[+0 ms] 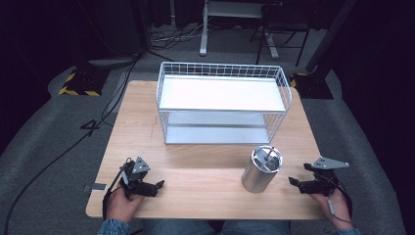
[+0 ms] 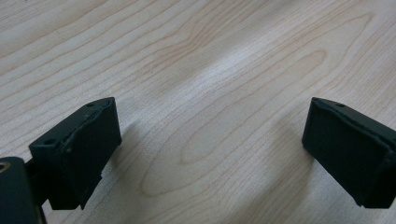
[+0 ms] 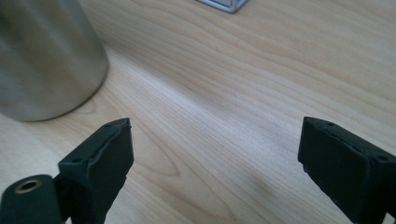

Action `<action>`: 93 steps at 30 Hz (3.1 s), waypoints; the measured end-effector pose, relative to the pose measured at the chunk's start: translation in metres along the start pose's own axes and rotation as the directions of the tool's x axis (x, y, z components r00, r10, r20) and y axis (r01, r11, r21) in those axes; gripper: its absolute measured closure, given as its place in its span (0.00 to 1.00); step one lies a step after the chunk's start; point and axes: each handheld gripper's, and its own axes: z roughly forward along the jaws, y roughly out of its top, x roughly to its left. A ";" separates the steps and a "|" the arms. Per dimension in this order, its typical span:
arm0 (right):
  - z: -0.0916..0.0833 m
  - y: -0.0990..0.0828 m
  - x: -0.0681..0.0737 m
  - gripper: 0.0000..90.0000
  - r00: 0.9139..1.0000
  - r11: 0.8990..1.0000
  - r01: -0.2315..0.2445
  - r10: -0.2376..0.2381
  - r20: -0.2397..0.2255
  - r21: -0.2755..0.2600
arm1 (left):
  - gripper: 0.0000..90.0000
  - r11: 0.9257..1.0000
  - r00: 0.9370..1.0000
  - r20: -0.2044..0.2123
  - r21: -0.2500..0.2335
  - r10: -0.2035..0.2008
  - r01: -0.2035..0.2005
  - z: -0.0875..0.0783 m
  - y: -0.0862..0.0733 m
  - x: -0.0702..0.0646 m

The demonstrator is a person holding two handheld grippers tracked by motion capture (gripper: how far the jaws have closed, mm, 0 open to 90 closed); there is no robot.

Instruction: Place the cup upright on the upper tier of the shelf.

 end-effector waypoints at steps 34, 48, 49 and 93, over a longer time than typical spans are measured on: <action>-0.060 0.044 0.068 0.06 0.972 0.976 0.104 -0.140 -0.189 -0.191 | 0.05 1.000 1.000 -0.001 0.000 0.002 -0.002 0.000 0.000 0.000; -0.038 0.057 0.086 0.00 0.958 0.970 0.100 -0.154 -0.242 -0.220 | 0.05 1.000 1.000 0.000 0.000 0.000 0.000 0.000 0.000 0.000; -0.033 0.058 0.087 0.00 0.958 0.970 0.097 -0.152 -0.244 -0.225 | 0.05 1.000 1.000 0.000 0.000 -0.001 0.001 0.000 0.000 0.000; 0.024 0.066 0.096 0.04 0.967 0.958 0.120 -0.171 -0.188 -0.259 | 0.05 1.000 1.000 -0.001 0.000 0.001 -0.001 0.000 0.000 0.000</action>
